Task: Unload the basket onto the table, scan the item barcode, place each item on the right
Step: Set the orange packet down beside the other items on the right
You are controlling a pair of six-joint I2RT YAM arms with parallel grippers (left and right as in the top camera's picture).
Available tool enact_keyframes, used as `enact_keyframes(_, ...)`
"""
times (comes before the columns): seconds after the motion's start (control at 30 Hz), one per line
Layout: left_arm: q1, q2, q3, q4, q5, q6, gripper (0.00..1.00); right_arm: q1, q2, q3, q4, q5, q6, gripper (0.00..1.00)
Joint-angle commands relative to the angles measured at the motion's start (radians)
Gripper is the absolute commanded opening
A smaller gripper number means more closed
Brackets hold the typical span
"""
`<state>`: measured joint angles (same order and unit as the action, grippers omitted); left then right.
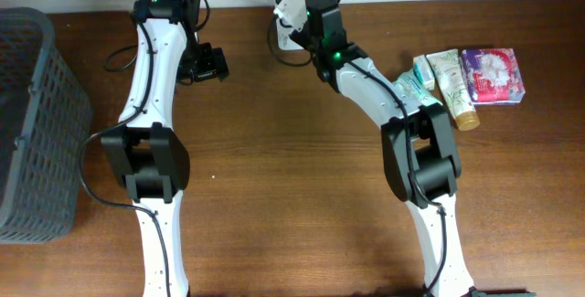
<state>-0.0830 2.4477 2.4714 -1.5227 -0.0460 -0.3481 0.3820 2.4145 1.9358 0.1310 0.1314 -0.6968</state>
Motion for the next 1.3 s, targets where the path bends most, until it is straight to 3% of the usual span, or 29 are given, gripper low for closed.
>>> enact_keyframes(0.0, -0.004, -0.021, 0.009, -0.001, -0.011, 0.005, 0.99, 0.002, 0.000, 0.013, 0.051, -0.015, -0.245, 0.04)
enact_keyframes(0.07, -0.004, -0.021, 0.009, -0.001, -0.011, 0.004, 0.99, 0.001, 0.018, 0.013, 0.040, 0.024, -0.346, 0.04)
enact_keyframes(0.13, -0.008, -0.021, 0.009, -0.001, -0.011, 0.005, 0.99, -0.002, 0.019, 0.013, 0.007, 0.042, -0.304, 0.04)
enact_keyframes(0.23, -0.008, -0.021, 0.009, -0.001, -0.011, 0.004, 0.99, -0.010, 0.017, 0.042, 0.003, 0.096, 0.010, 0.04)
enact_keyframes(0.33, -0.008, -0.021, 0.009, -0.001, -0.011, 0.004, 0.99, -0.080, -0.045, 0.113, -0.115, 0.098, 0.317, 0.04)
enact_keyframes(0.43, -0.008, -0.021, 0.009, -0.001, -0.011, 0.005, 0.99, -0.267, -0.154, 0.211, -0.504, 0.098, 0.654, 0.04)
enact_keyframes(0.5, -0.008, -0.021, 0.009, -0.001, -0.011, 0.004, 0.99, -0.348, -0.186, 0.211, -0.688, 0.098, 0.690, 0.04)
enact_keyframes(0.6, -0.008, -0.021, 0.009, -0.001, -0.011, 0.005, 0.99, -0.502, -0.184, 0.210, -1.106, 0.098, 0.687, 0.04)
enact_keyframes(0.77, -0.008, -0.021, 0.009, -0.001, -0.011, 0.004, 0.99, -0.574, -0.183, 0.209, -1.313, -0.053, 0.632, 0.04)
enact_keyframes(0.8, -0.008, -0.021, 0.009, -0.001, -0.011, 0.004, 0.99, -0.572, -0.183, 0.209, -1.328, -0.050, 0.622, 0.07)
enact_keyframes(0.83, -0.008, -0.021, 0.009, -0.001, -0.011, 0.005, 0.99, -0.572, -0.183, 0.209, -1.345, -0.049, 0.622, 0.27)
enact_keyframes(0.87, -0.008, -0.021, 0.009, -0.001, -0.011, 0.004, 0.99, -0.572, -0.183, 0.209, -1.355, -0.050, 0.622, 0.32)
enact_keyframes(0.9, -0.008, -0.021, 0.009, -0.001, -0.011, 0.005, 0.99, -0.572, -0.183, 0.209, -1.374, -0.050, 0.622, 0.43)
enact_keyframes(0.93, -0.008, -0.021, 0.009, -0.001, -0.011, 0.004, 0.99, -0.572, -0.183, 0.209, -1.392, -0.050, 0.623, 0.63)
enact_keyframes(0.97, -0.008, -0.021, 0.009, -0.001, -0.011, 0.004, 0.99, -0.572, -0.183, 0.209, -1.411, -0.050, 0.623, 0.69)
enact_keyframes(1.03, -0.008, -0.021, 0.009, -0.001, -0.011, 0.004, 0.99, -0.572, -0.209, 0.210, -1.461, -0.079, 0.615, 0.71)
enact_keyframes(1.07, -0.008, -0.021, 0.009, -0.001, -0.011, 0.004, 0.99, -0.572, -0.242, 0.210, -1.497, -0.158, 0.518, 0.99)
enact_keyframes(1.27, -0.008, -0.021, 0.009, -0.001, -0.011, 0.004, 0.99, -0.572, -0.672, 0.209, -1.652, -0.345, 0.462, 0.99)
